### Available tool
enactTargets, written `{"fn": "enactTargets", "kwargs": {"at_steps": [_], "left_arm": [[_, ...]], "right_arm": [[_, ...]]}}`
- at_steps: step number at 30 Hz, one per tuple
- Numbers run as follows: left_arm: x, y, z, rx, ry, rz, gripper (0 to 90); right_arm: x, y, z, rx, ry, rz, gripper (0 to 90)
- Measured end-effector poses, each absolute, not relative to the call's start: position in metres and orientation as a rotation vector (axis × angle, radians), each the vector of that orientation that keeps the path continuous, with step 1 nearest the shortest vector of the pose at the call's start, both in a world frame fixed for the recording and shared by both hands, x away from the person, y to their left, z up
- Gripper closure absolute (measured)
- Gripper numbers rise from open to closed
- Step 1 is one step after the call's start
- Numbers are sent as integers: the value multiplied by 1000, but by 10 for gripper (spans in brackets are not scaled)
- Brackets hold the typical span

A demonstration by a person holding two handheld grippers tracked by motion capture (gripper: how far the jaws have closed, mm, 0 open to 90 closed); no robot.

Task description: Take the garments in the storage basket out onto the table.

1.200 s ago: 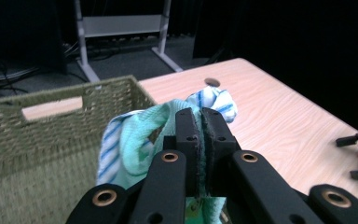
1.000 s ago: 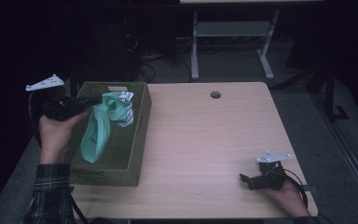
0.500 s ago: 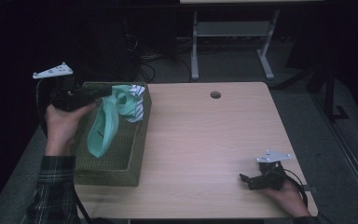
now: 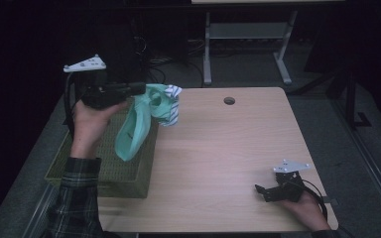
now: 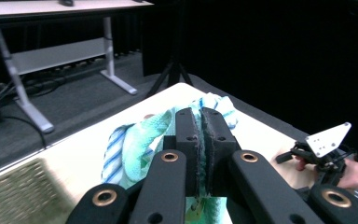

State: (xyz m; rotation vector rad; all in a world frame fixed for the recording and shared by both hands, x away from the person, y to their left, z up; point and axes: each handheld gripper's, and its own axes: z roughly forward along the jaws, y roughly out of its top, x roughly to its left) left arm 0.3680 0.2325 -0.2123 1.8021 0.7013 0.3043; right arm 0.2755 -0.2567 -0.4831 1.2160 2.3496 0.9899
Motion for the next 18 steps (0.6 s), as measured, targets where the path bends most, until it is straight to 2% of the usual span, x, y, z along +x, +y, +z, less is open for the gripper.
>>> {"fn": "enactTargets", "kwargs": {"at_steps": [18], "left_arm": [[377,169,-227,1813,625,209,862]], "right_arm": [[276,-257,-483,1215,2348,991,14]]}}
